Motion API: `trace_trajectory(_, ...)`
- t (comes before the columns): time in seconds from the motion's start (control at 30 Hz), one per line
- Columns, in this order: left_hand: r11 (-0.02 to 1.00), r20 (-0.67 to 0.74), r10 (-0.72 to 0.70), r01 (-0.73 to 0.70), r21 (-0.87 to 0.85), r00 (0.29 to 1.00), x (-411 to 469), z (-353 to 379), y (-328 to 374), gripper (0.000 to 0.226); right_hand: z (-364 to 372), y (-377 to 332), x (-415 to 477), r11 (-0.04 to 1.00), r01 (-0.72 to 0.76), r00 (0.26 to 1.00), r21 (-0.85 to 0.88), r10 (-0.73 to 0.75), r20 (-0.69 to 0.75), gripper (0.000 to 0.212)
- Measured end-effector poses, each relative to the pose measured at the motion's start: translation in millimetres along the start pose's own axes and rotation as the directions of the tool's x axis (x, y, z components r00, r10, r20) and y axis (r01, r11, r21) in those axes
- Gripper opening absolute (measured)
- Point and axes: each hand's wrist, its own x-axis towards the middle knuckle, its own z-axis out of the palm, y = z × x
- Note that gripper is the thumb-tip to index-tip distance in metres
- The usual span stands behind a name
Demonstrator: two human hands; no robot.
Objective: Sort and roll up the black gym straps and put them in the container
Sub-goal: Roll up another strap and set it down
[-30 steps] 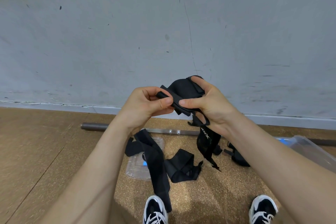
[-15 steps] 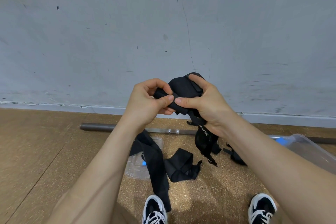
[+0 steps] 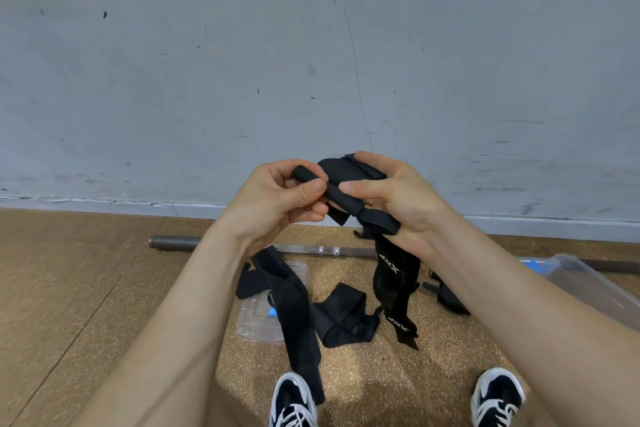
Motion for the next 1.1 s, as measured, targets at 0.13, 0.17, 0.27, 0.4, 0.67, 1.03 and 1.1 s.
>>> trace_trajectory(0.13, 0.997, -0.015, 0.015, -0.014, 0.072, 1.000, 2, 1, -2, 0.020, 1, 1, 0, 0.998, 0.037, 0.998, -0.056, -0.039, -0.041, 0.072)
trace_trajectory(0.17, 0.996, -0.022, 0.014, -0.012, 0.083, 1.000, 3, 0, -2, 0.022, 1, 2, -1, 0.996, 0.050, 0.998, -0.072, -0.053, -0.044, 0.075)
trace_trajectory(0.27, 0.990, -0.038, 0.008, -0.003, 0.139, 0.999, 3, 1, 0, 0.028, 4, 0, -5, 0.993, 0.073, 0.994, -0.096, -0.080, -0.068, 0.080)
trace_trajectory(0.4, 0.976, -0.105, 0.034, -0.011, 0.216, 0.994, 3, 5, 3, 0.022, 5, 0, -6, 0.981, 0.126, 0.988, -0.150, -0.138, -0.075, 0.080)
trace_trajectory(0.67, 0.939, -0.199, 0.122, -0.048, 0.341, 0.972, 6, 12, 1, 0.011, 11, 6, -6, 0.954, 0.163, 0.982, -0.251, -0.181, -0.051, 0.105)
trace_trajectory(1.03, 0.996, -0.132, 0.035, -0.023, 0.090, 0.991, 6, 14, -5, 0.031, 0, -3, 0, 0.996, 0.069, 0.987, -0.054, -0.076, -0.144, 0.078)
trace_trajectory(1.1, 0.999, -0.076, -0.027, 0.024, -0.044, 0.997, 6, 11, -3, 0.034, -2, -4, 0, 0.999, 0.046, 0.990, -0.005, -0.046, -0.131, 0.076)
